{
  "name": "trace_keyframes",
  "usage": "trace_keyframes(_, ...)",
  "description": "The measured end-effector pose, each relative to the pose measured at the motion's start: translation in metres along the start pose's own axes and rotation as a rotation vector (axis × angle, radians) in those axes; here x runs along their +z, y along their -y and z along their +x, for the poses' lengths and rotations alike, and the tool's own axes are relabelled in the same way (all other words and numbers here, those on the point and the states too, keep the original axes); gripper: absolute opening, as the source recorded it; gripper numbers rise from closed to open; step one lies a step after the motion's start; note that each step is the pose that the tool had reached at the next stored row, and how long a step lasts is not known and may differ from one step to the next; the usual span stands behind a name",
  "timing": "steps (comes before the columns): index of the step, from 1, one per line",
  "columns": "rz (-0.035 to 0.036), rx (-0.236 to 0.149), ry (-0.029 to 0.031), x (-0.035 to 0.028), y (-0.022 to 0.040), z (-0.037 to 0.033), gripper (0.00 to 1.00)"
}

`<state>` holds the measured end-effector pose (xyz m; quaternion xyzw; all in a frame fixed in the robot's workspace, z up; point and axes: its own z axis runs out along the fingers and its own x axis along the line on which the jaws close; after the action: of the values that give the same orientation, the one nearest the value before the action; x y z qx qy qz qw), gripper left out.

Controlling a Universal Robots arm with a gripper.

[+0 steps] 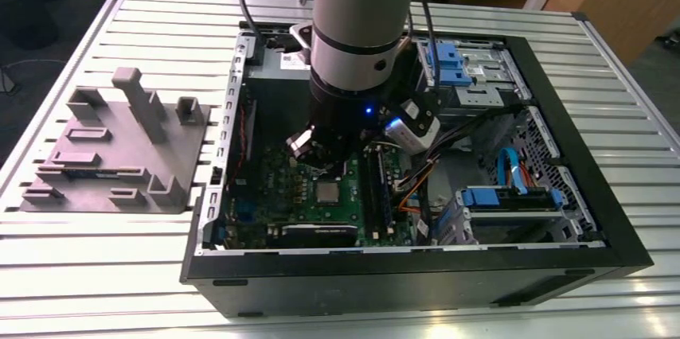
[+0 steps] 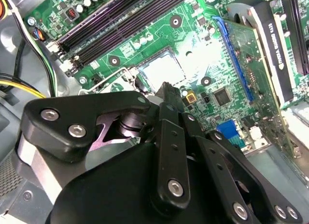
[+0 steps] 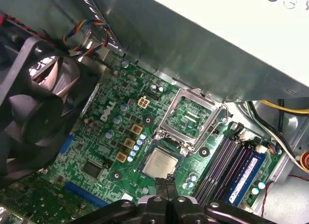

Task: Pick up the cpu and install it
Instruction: 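Close the cpu cover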

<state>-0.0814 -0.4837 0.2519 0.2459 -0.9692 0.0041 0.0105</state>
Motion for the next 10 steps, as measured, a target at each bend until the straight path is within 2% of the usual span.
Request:
trace_keyframes(5, 0.0001, -0.004, 0.0000, 0.0000, 0.0000, 0.0001, 0.10)
trace_keyframes(8, 0.0013, -0.055, 0.0001, 0.0002, 0.0000, 0.0001, 0.10)
trace_keyframes(10, 0.0015, -0.066, 0.0002, 0.0002, 0.0000, 0.0001, 0.10)
